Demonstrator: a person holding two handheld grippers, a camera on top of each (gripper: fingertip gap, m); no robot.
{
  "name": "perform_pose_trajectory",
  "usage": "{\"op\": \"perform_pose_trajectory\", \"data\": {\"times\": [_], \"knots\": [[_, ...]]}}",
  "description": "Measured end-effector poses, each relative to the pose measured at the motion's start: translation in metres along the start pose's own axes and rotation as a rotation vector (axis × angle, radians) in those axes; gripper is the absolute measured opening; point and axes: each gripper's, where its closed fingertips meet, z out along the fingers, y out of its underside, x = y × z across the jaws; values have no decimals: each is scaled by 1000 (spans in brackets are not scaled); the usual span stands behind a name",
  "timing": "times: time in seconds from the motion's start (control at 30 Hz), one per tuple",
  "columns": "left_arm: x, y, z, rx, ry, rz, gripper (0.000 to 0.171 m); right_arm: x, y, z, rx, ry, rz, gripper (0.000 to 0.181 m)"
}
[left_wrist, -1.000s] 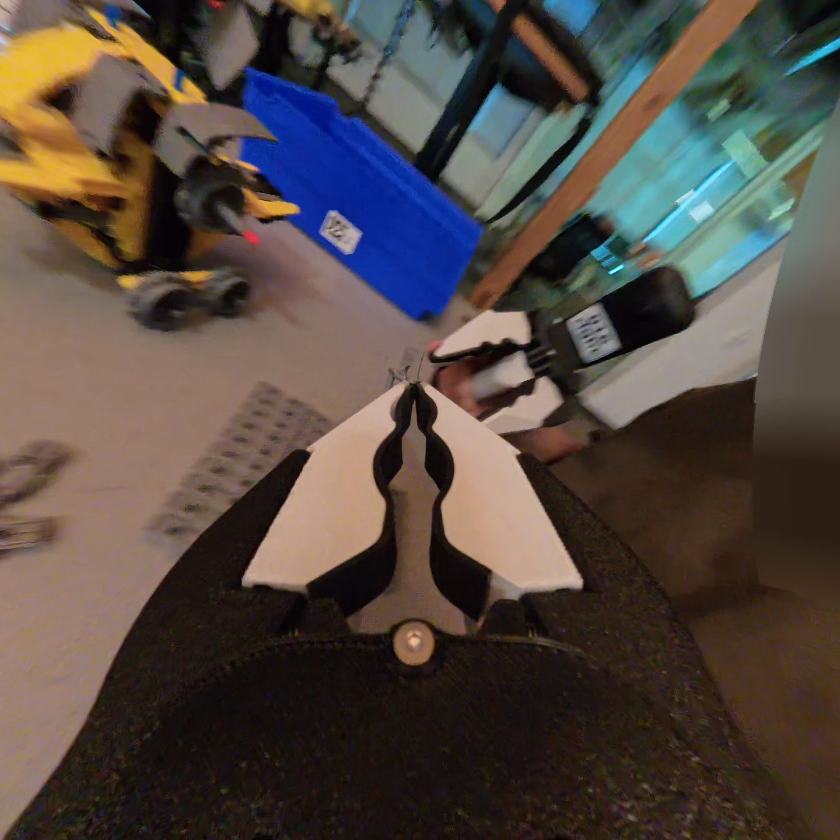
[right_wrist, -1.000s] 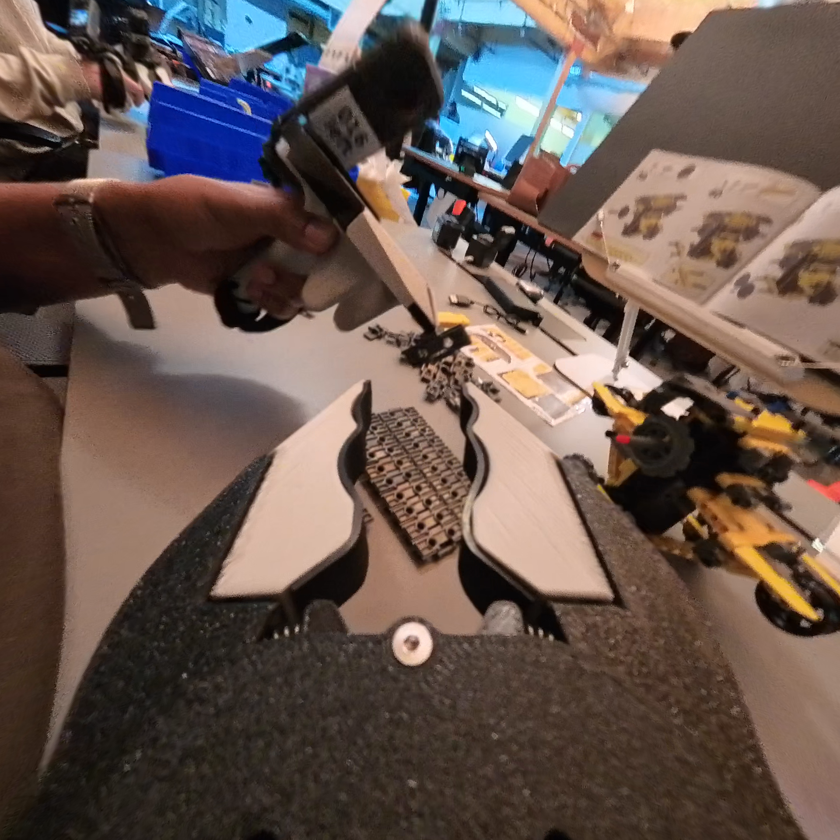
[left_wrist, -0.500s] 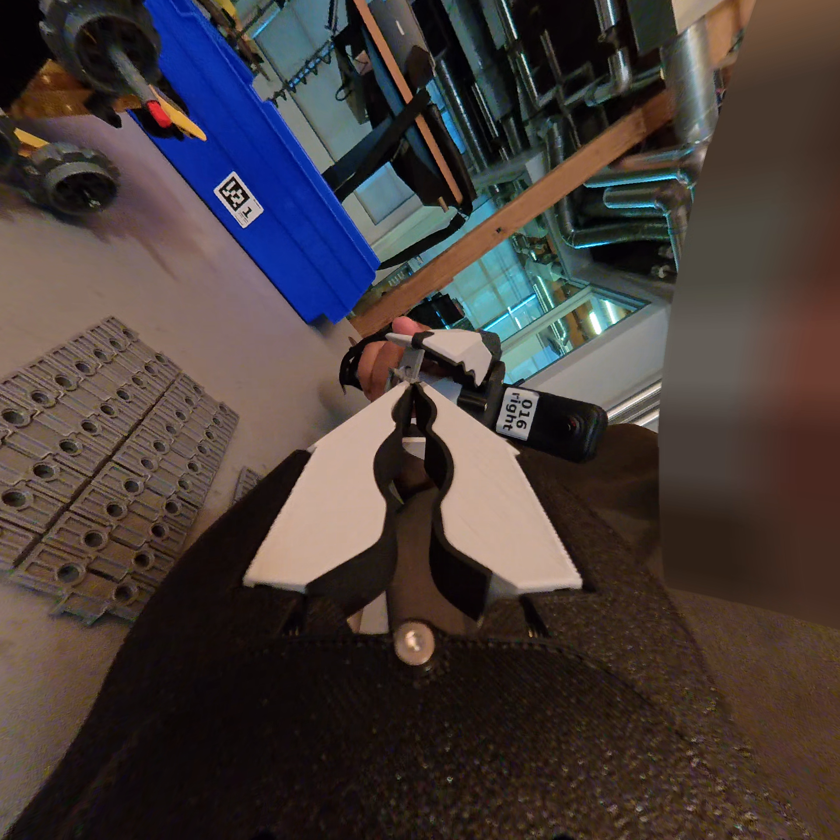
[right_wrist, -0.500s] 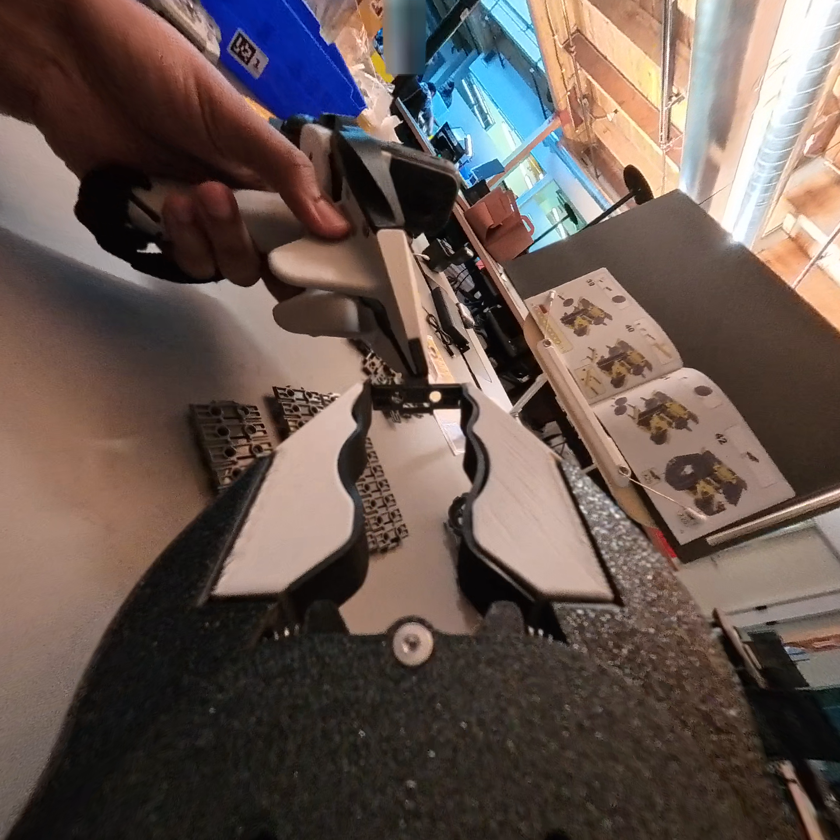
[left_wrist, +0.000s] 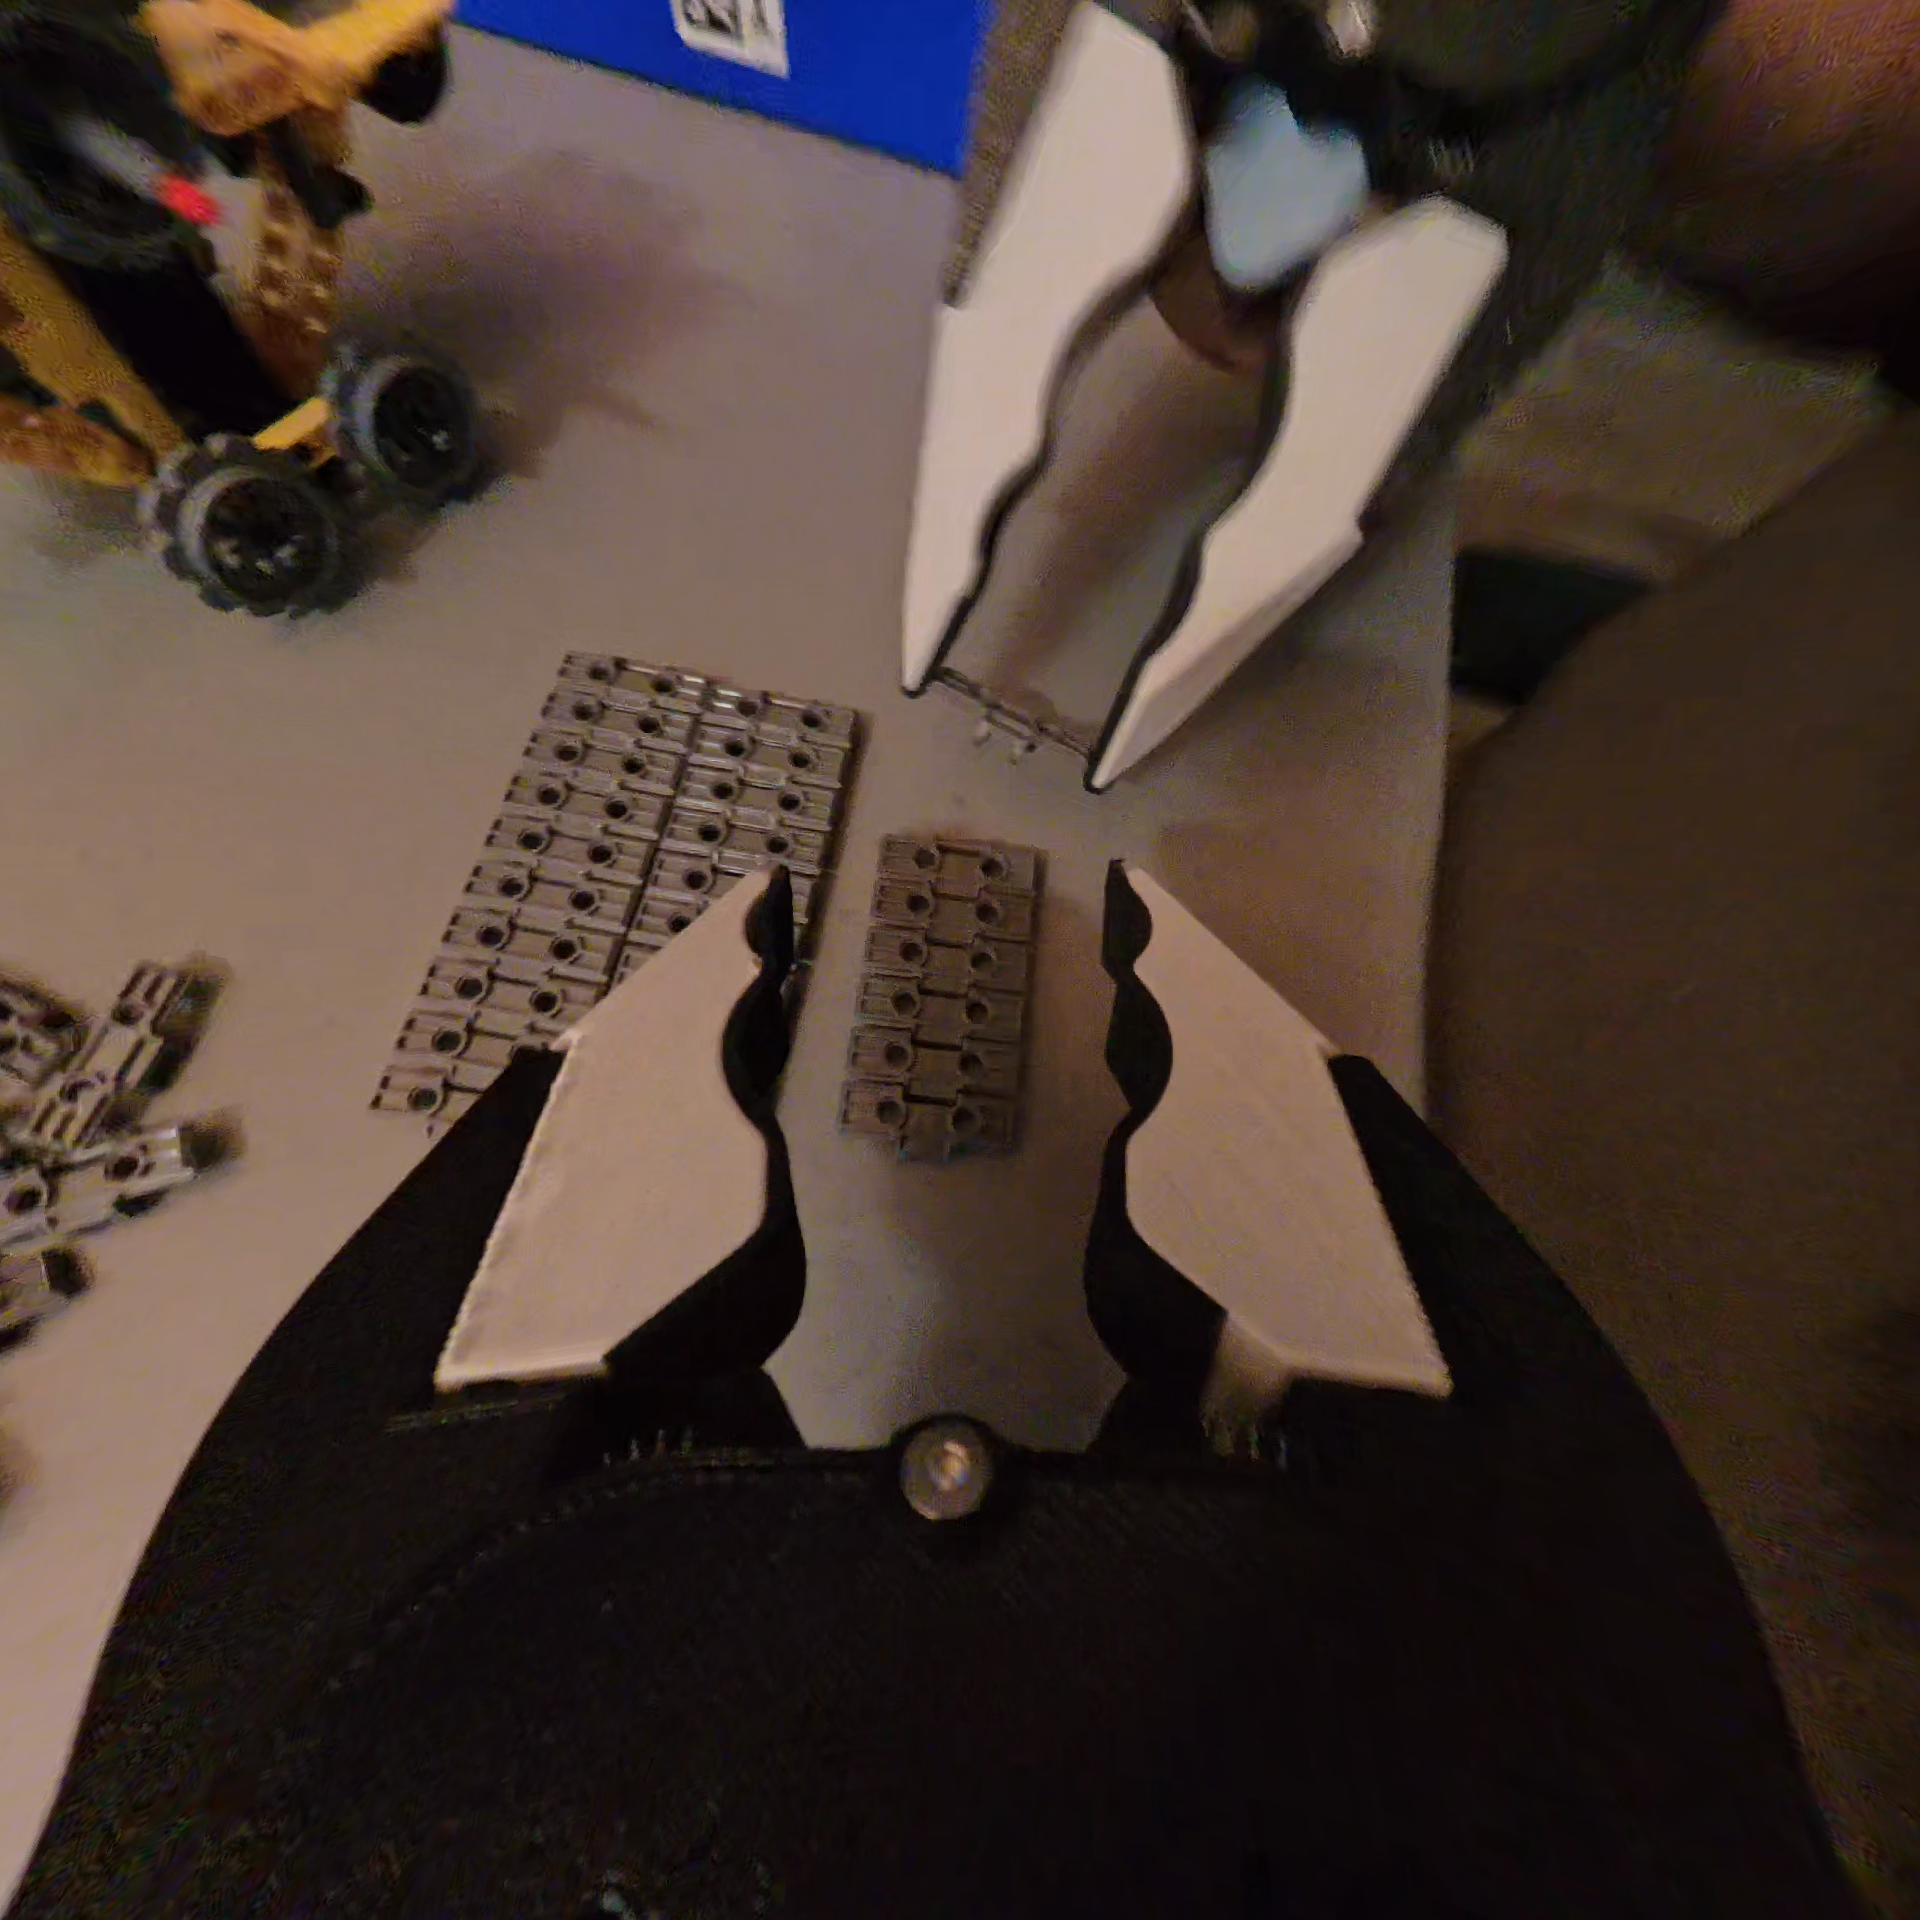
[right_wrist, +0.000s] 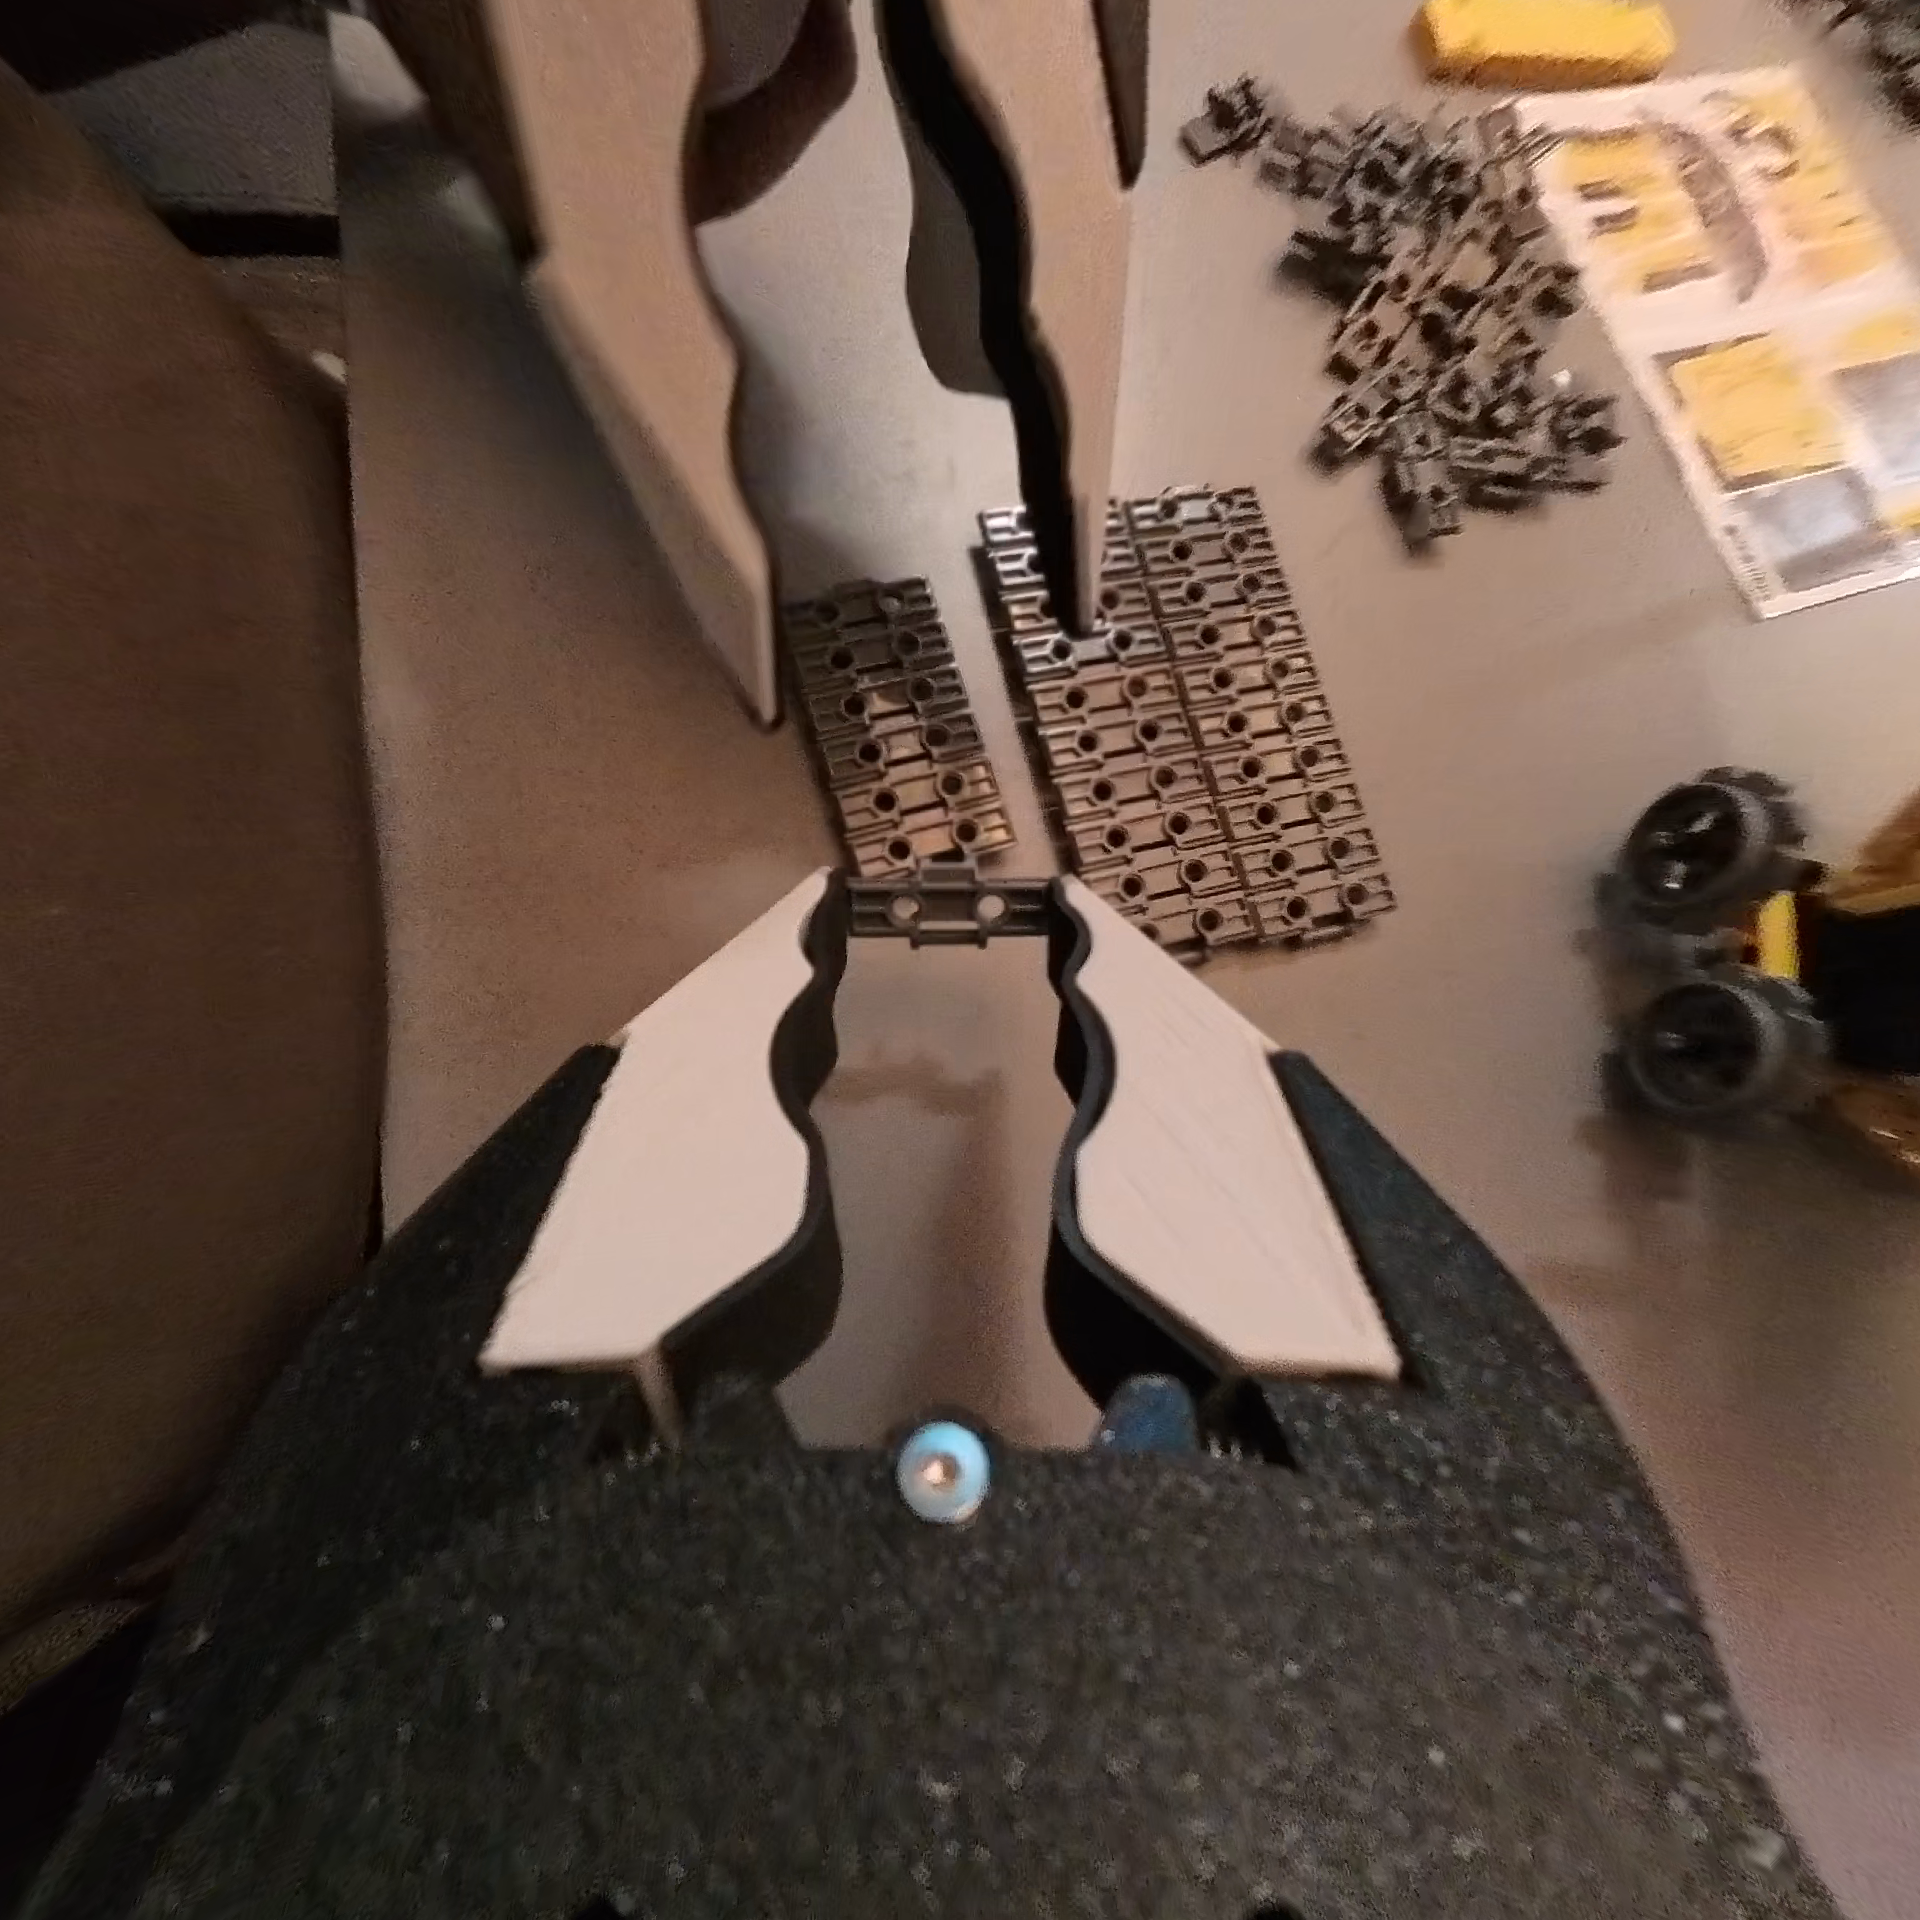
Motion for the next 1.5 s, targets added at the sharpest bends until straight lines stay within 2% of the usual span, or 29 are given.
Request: {"op": "perform_pose_trajectory", "data": {"times": [0.07,0.2,0.33,0.5,0.87,1.17,1.37,1.43,1.5], "knots": [[7,9,14,-71,-19,84,61,2,5,5,-27,-53,14,38],[7,20,32,-150,-33,130,62,0,15,14,-90,-127,36,38],[11,22,34,-148,22,124,36,-11,17,21,-100,-167,42,38],[15,24,34,-148,59,106,38,-18,18,22,-106,-183,33,38],[15,24,35,-150,39,140,45,-18,13,22,-60,-213,33,38],[14,26,33,-167,30,151,50,-19,13,25,-88,-200,-1,38],[13,26,30,-150,45,138,50,-15,11,18,-62,-182,26,47],[12,27,30,-149,44,136,49,-15,8,15,-33,-192,50,42],[11,27,31,-145,39,141,46,-14,5,12,-4,-193,63,27]]}}
